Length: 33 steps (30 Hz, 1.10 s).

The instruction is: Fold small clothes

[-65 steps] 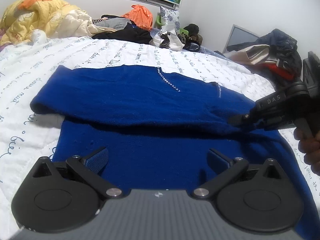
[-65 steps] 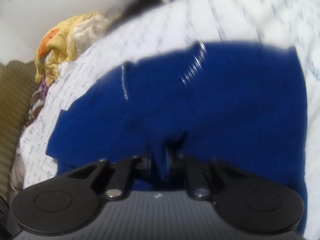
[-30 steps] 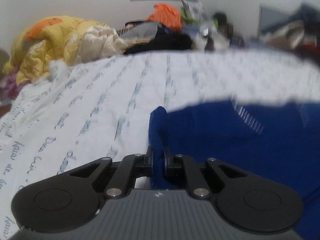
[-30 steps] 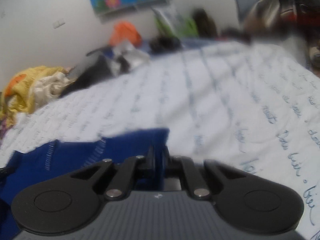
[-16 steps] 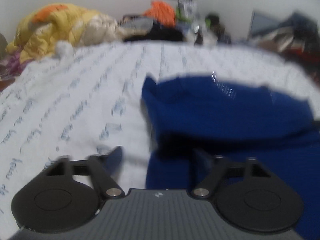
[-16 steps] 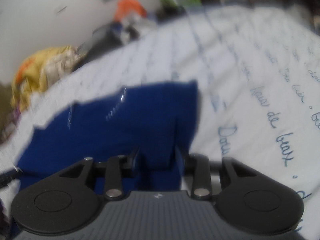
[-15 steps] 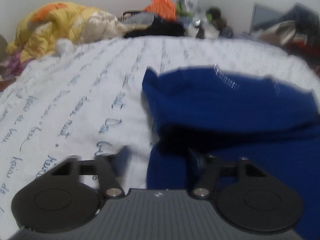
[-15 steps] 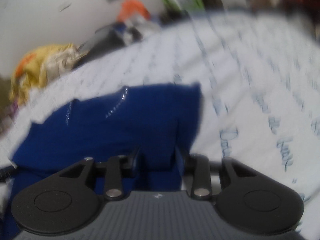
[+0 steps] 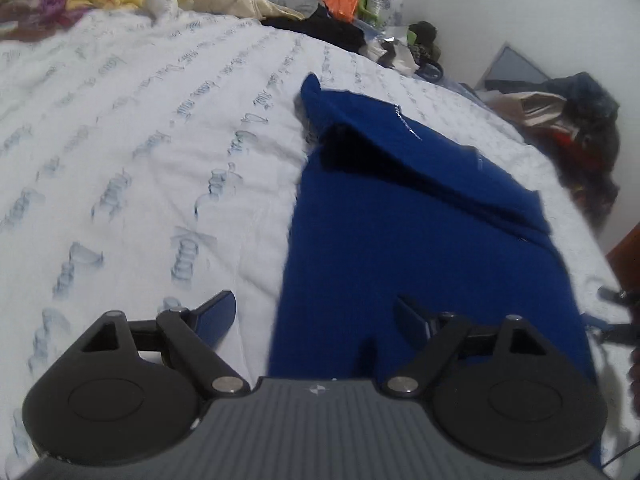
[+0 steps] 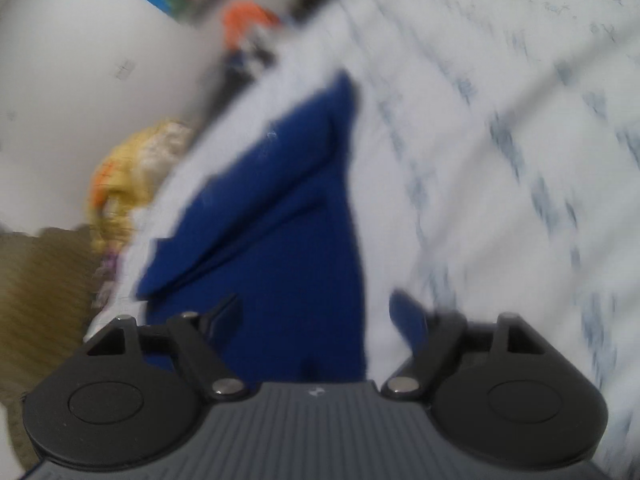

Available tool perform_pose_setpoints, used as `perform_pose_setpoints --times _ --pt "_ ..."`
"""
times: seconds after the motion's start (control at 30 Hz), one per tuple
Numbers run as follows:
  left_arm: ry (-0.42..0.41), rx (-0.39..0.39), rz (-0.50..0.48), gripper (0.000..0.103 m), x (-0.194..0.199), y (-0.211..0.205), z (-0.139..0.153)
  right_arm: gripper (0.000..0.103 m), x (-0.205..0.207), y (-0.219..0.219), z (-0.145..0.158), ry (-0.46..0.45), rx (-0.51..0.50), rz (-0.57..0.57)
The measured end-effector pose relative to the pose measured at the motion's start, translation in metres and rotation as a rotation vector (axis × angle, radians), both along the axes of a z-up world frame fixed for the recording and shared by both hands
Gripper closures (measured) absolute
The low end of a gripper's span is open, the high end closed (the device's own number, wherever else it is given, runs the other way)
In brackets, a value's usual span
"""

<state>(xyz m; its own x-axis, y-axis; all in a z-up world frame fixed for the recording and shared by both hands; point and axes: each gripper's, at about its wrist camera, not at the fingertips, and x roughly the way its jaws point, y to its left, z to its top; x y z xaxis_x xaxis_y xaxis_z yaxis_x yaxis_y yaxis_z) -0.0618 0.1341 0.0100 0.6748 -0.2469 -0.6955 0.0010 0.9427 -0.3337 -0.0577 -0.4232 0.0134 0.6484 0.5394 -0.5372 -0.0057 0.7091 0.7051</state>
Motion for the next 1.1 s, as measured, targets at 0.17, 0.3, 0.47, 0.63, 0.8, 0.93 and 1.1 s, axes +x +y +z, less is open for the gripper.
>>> perform_pose_setpoints --times 0.17,0.3,0.47,0.63,0.8,0.93,1.1 --pt "0.008 0.133 -0.029 0.051 0.004 -0.026 0.003 0.06 -0.015 0.027 0.003 0.004 -0.086 0.063" --pt "-0.024 0.305 -0.024 0.097 0.008 -0.041 0.003 0.1 -0.009 0.034 -0.001 0.018 -0.188 0.072" --pt "-0.034 0.297 -0.008 0.095 -0.011 -0.02 0.003 0.101 -0.027 0.002 -0.009 0.01 -0.115 -0.005" --pt "0.052 0.074 -0.025 0.048 -0.042 0.001 0.007 0.079 -0.054 0.002 -0.01 0.079 0.019 -0.009" --pt "0.084 -0.124 -0.043 0.034 -0.08 0.007 0.0 0.061 -0.101 0.01 -0.023 0.147 0.168 0.092" --pt "0.088 -0.132 -0.056 0.04 -0.081 0.001 -0.001 0.061 -0.126 0.031 -0.029 0.177 0.217 0.189" --pt "0.12 -0.028 -0.056 0.095 -0.073 0.004 -0.003 0.1 -0.133 0.032 -0.022 0.167 0.09 0.181"
